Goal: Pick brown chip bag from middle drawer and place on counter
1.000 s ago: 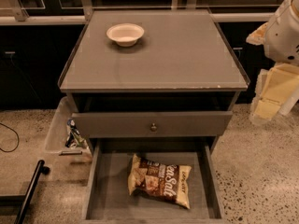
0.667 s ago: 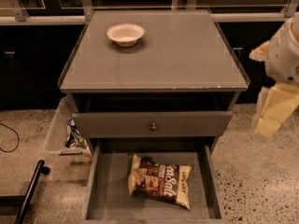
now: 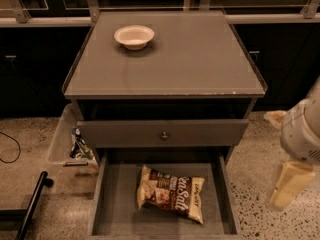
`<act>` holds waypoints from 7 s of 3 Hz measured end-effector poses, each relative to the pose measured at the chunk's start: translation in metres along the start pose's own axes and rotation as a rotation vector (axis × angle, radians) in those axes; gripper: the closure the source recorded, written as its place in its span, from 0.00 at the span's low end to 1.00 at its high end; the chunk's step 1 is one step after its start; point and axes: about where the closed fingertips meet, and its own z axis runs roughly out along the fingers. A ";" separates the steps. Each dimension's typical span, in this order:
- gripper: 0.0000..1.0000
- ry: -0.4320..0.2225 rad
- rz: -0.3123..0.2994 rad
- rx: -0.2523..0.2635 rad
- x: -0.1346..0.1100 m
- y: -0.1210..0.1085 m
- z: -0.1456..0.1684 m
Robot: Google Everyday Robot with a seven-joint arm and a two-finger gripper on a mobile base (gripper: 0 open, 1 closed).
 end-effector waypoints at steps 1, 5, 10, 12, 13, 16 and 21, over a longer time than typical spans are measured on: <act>0.00 -0.026 -0.072 -0.061 0.012 0.019 0.052; 0.00 -0.252 0.026 -0.106 0.021 -0.016 0.218; 0.00 -0.388 0.206 -0.152 0.043 -0.020 0.301; 0.00 -0.394 0.191 -0.188 0.037 -0.017 0.337; 0.00 -0.399 0.111 -0.232 0.024 -0.010 0.382; 0.00 -0.508 -0.085 -0.222 -0.011 0.007 0.433; 0.00 -0.614 -0.091 -0.143 -0.072 -0.011 0.503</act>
Offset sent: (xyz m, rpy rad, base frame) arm -0.0073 0.0034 -0.0442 0.0251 0.0309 0.0590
